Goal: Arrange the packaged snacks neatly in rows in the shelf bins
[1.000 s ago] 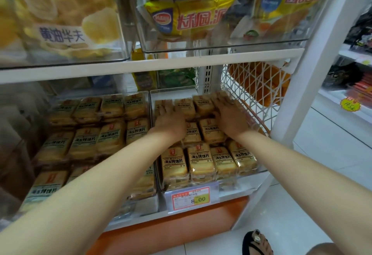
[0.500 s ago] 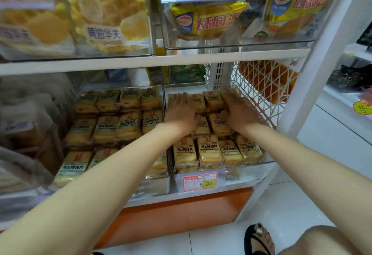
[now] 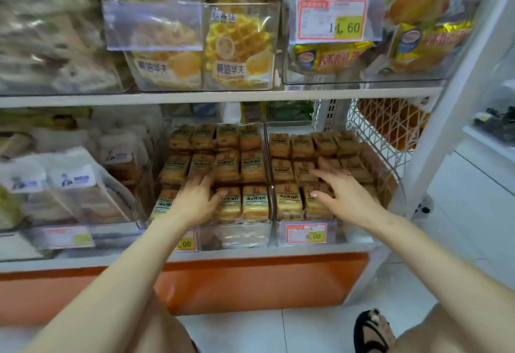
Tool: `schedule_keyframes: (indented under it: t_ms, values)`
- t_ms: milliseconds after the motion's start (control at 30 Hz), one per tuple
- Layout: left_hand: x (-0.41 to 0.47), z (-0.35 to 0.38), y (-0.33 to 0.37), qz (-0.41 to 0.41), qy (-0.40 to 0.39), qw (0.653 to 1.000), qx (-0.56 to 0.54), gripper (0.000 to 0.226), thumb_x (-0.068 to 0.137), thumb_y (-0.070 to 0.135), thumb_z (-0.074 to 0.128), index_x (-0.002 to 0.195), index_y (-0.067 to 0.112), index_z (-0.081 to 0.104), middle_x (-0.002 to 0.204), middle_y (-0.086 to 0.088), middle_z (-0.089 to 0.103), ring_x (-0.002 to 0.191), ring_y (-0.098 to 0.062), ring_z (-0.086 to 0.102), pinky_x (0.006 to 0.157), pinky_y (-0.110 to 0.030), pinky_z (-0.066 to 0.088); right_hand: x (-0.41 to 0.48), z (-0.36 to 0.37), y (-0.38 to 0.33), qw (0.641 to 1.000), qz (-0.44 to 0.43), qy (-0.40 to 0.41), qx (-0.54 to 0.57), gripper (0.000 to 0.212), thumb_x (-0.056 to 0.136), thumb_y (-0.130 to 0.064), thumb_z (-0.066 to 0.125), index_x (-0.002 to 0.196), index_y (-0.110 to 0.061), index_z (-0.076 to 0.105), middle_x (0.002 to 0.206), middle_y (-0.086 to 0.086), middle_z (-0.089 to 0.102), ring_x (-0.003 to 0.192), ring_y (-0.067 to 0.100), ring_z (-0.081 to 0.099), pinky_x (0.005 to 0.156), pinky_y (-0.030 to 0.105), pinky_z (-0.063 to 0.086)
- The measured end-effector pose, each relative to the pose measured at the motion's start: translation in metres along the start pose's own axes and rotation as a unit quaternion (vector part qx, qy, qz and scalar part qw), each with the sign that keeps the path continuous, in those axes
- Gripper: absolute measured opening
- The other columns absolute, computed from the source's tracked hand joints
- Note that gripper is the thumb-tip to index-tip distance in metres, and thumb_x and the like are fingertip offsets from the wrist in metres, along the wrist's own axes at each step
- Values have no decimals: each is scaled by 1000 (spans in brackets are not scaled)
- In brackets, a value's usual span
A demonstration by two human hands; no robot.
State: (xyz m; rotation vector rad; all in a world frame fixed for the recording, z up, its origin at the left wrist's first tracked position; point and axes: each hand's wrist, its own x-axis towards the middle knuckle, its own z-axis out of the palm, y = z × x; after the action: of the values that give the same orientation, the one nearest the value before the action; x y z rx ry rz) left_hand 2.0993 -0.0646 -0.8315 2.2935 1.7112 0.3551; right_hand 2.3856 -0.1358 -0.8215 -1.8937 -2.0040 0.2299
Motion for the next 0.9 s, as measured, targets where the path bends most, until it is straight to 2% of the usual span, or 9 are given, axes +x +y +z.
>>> schedule_keyframes:
  t_ms: [100,200,300,367,467,533,633,733,900]
  values:
    - [6,6,2,62,7,997,37,66,95,46,38,150,23,7,158,-1,1,145,-20,1,118,-41,0,-11,1,-10,1000,12,-17,-11,53,92,-34,53,142,-27,37,156,3,17,143,26,19,115,41,21]
    - [16,13,4,78,-18,996,40,67,95,49,35,149,30,0,157,3,-10,144,-19,-8,116,-46,-7,-18,5,-13,999,25,-37,-19,53,93,-35,51,143,-24,36,155,3,21,143,24,19,116,40,20]
    - [17,14,4,76,-31,996,25,64,95,50,34,149,32,5,157,2,-7,145,-24,-3,116,-49,-3,-22,10,-11,996,37,-75,-20,55,92,-39,51,143,-23,36,154,4,26,142,22,22,115,41,22]
    - [7,6,4,83,3,997,-3,59,95,45,40,148,29,19,158,-1,7,144,-25,9,117,-46,9,-24,10,-11,995,50,-85,-20,54,93,-40,51,142,-21,38,152,4,30,141,21,25,115,39,23]
    - [-29,-6,7,83,68,992,-67,51,93,37,49,140,20,38,149,-6,34,136,-22,30,111,-36,27,-29,9,-10,994,58,-87,-12,52,93,-41,50,141,-23,40,151,4,32,139,21,28,113,38,26]
    - [-61,-7,8,95,56,989,-98,45,94,34,49,135,17,44,143,-2,40,133,-16,35,107,-28,29,-33,8,-9,994,54,-95,-6,51,93,-41,51,141,-26,41,150,2,34,137,20,32,112,39,28]
    - [-96,1,7,102,13,991,-83,41,94,35,49,131,19,48,144,3,36,133,-11,30,107,-24,26,-42,9,-11,993,39,-108,0,47,93,-37,53,138,-29,44,149,-3,36,137,17,33,112,36,28]
    - [-103,9,8,99,0,994,-53,46,94,38,47,135,19,44,148,2,32,136,-11,26,110,-24,21,-55,8,-18,993,37,-115,0,47,93,-33,54,138,-29,44,151,-3,33,137,16,31,113,35,26]
    - [-106,17,15,118,11,993,-25,51,94,39,48,140,20,38,151,2,26,138,-13,23,112,-25,18,-78,15,-26,996,21,-84,-1,59,94,-34,52,147,-26,28,156,-2,18,144,14,11,115,27,8]
